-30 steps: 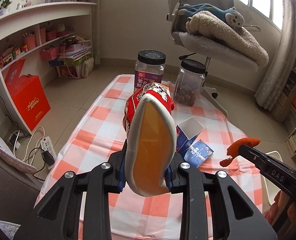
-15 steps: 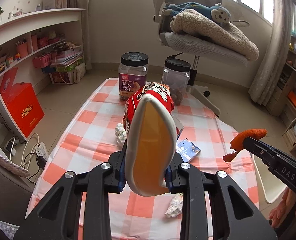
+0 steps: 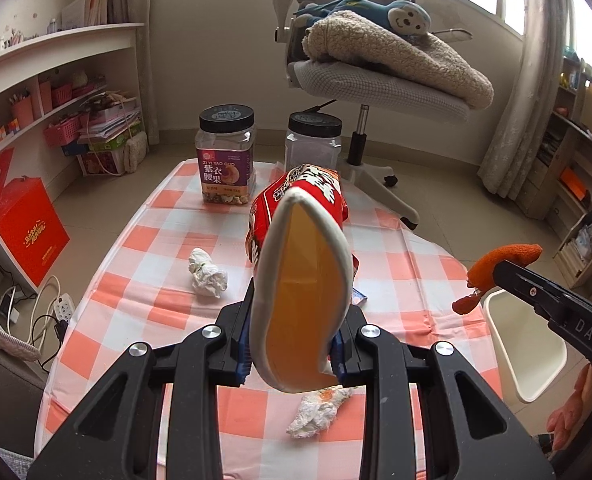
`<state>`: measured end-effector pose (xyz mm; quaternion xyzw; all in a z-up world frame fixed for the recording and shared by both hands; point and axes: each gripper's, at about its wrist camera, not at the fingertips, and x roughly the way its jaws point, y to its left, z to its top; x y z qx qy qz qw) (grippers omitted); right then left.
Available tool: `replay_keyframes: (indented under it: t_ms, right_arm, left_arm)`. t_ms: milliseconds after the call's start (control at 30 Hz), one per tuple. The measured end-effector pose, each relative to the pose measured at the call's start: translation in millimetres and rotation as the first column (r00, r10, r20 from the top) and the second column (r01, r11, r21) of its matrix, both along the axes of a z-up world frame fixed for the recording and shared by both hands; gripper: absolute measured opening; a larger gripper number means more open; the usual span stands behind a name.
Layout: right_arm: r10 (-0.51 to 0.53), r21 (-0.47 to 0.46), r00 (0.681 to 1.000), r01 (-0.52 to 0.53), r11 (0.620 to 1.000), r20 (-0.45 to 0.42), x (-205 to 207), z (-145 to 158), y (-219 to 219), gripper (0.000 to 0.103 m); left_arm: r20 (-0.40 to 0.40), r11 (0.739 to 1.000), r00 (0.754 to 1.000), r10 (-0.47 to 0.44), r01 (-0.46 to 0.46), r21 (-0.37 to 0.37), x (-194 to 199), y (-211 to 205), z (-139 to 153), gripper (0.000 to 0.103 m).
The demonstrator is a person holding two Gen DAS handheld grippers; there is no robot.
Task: Collect trash
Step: 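Carry the orange stick into the wastebasket and open the right tool while the left tool holds the packet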
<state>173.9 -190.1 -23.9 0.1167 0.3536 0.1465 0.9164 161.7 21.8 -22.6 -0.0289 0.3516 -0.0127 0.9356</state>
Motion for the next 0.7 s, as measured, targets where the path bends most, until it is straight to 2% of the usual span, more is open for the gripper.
replay_keyframes:
  t_ms: [700]
  right_arm:
    - [-0.175,0.002,0.985,0.175,0.985,0.009,-11.2,5.2,-82.1,0.017]
  left_arm:
    - [-0.009,0.993,0.993,-0.114,0.114,0.01,6.1,-62.2,-10.7,0.03]
